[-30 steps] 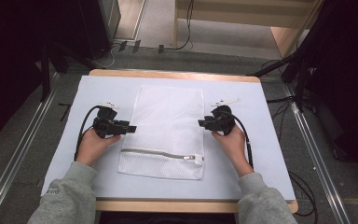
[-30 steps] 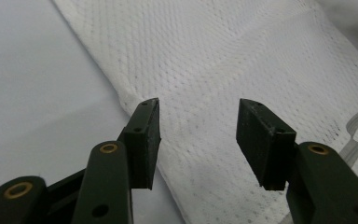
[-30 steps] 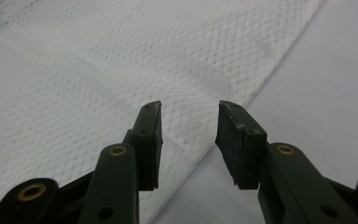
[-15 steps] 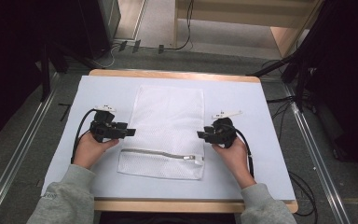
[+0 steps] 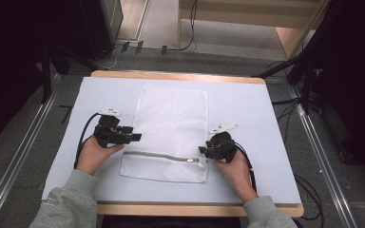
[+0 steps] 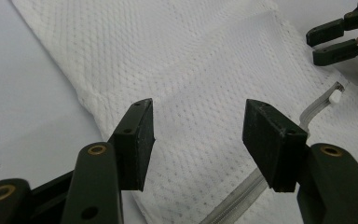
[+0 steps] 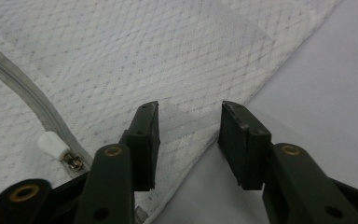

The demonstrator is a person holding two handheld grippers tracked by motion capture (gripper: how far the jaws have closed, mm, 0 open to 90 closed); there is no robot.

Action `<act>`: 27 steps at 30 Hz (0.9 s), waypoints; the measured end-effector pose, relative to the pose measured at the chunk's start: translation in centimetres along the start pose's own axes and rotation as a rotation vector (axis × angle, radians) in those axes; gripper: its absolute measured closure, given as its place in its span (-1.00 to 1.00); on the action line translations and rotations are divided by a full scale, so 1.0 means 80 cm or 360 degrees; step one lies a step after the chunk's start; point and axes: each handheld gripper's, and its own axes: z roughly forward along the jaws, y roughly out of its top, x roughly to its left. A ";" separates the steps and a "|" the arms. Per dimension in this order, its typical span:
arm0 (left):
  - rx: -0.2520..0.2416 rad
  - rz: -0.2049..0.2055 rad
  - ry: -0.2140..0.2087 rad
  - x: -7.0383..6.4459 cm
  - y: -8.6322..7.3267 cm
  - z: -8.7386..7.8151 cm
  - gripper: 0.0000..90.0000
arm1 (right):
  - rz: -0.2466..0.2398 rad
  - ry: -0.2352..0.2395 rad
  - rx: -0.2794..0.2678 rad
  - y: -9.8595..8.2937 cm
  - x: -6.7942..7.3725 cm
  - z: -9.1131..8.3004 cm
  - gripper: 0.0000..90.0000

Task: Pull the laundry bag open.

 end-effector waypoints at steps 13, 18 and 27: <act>0.0003 0.0036 -0.0064 -0.015 0.008 0.010 -0.01 | -0.0006 -0.0020 0.0011 0.005 -0.013 0.002 0.99; 0.0031 0.0079 -0.0101 -0.029 0.011 0.019 -0.01 | 0.0031 -0.0024 -0.0010 0.007 -0.026 0.003 0.96; 0.0059 0.0139 -0.0157 -0.050 0.019 0.033 -0.01 | 0.0087 0.0030 -0.0067 0.003 -0.023 -0.014 0.94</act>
